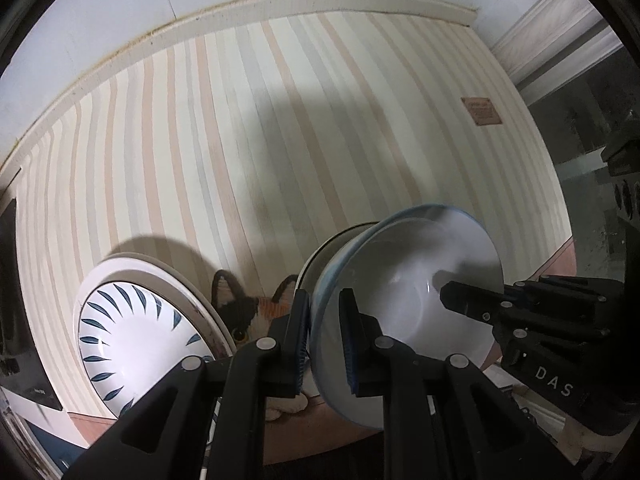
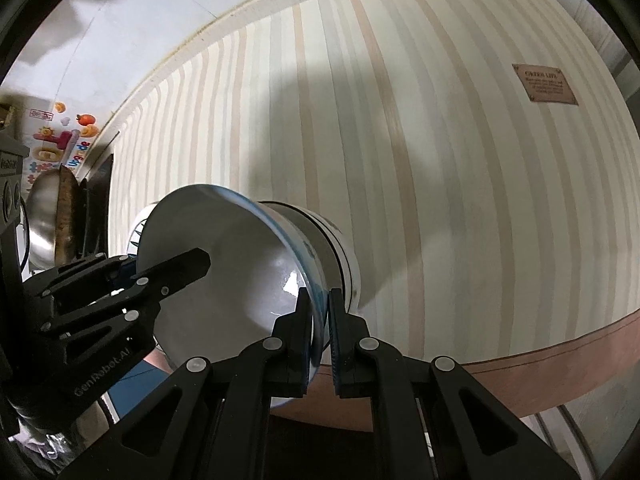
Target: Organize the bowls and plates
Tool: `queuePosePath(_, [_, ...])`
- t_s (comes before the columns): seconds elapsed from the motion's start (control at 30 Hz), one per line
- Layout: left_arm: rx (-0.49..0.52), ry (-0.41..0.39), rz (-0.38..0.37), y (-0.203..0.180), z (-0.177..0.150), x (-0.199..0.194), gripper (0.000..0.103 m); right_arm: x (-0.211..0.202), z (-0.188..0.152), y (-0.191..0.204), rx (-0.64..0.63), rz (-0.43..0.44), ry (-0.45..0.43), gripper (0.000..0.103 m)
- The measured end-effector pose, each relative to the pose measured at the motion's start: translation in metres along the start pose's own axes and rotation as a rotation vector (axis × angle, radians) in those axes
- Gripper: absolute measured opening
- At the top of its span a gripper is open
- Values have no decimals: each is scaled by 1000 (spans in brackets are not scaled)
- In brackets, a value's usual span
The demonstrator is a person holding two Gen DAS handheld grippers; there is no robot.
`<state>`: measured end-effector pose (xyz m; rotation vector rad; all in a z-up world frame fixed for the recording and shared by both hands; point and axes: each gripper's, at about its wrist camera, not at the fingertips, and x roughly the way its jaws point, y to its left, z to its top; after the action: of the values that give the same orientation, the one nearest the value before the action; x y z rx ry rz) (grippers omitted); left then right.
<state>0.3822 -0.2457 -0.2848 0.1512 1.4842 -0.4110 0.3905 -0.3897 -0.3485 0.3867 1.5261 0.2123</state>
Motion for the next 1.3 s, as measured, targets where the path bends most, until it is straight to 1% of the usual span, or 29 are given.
queuePosePath(0.17, [1, 17, 18, 1, 1, 10, 13, 7, 3, -3, 7, -3, 22, 10])
queuePosePath(0.33, [18, 9, 50, -2, 2, 13, 13, 12, 10, -3, 11, -7, 44, 10])
queuePosePath(0.5, [16, 19, 56, 2, 1, 15, 13, 16, 17, 7, 7, -22, 71, 10])
queuePosePath(0.77, [5, 45, 62, 5, 3, 25, 13, 13, 18, 8, 11, -34, 77, 14])
queuePosePath(1.07, [-3, 56, 57, 8, 3, 26, 13, 11, 19, 7, 23, -33, 73, 14])
queuePosePath(1.3, [-11, 50, 56, 10, 0, 22, 14, 4, 16, 6, 34, -28, 64, 18])
